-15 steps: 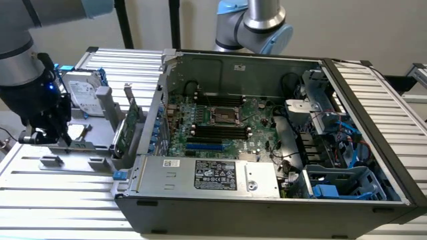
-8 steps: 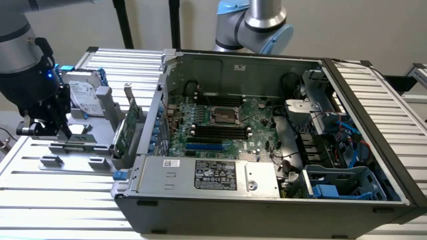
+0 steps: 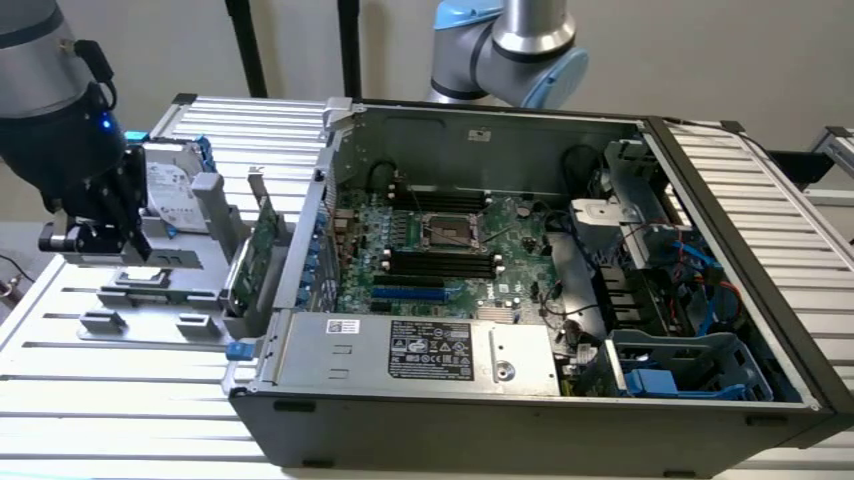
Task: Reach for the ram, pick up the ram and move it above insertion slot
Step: 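Pick up the ram and move it above insertion slot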
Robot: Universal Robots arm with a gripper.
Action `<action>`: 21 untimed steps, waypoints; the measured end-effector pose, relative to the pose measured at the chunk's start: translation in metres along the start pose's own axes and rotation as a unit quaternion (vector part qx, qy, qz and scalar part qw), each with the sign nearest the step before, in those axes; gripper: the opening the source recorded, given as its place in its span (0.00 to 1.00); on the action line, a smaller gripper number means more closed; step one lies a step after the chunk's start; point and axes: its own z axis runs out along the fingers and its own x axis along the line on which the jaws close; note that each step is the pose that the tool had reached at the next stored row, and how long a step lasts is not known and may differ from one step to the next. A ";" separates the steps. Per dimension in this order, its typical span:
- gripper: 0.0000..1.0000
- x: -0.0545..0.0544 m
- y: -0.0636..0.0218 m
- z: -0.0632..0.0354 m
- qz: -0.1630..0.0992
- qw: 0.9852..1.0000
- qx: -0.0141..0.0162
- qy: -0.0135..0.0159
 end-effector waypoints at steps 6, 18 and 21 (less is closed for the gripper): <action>0.13 0.001 -0.0146 -0.0196 -0.006 1.000 0.000 -0.009; 0.13 0.005 -0.0518 -0.0576 -0.015 1.000 0.000 -0.027; 0.13 0.005 -0.0633 -0.0643 -0.017 0.999 0.000 -0.029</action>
